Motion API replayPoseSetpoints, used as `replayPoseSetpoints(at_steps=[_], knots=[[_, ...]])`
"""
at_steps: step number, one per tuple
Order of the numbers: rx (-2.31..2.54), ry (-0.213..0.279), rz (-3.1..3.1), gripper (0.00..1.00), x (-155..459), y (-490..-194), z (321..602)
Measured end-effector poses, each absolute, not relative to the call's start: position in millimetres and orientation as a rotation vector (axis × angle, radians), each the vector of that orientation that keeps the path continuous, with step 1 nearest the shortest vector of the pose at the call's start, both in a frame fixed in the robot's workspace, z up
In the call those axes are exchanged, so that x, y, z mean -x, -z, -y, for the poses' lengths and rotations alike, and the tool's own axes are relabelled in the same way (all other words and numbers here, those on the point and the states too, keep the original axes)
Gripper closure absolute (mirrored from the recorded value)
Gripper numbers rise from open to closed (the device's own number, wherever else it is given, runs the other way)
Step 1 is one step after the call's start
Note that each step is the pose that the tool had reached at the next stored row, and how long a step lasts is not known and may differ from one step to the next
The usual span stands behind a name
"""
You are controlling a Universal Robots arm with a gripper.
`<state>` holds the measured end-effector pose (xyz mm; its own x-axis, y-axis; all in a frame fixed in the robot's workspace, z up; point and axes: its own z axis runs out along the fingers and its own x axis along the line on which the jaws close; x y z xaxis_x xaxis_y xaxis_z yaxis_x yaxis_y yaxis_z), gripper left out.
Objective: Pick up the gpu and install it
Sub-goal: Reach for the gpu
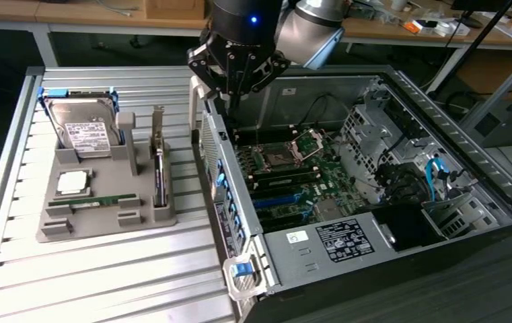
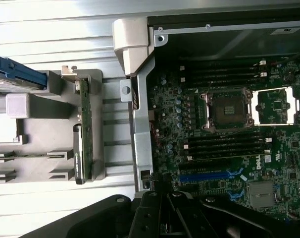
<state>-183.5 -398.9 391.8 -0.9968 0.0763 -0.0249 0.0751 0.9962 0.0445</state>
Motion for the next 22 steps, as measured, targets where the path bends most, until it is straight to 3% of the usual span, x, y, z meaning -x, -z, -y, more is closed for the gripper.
replayPoseSetpoints(at_steps=[22], knots=[[-0.118,-0.068,-3.112,0.89,205,-391,399]])
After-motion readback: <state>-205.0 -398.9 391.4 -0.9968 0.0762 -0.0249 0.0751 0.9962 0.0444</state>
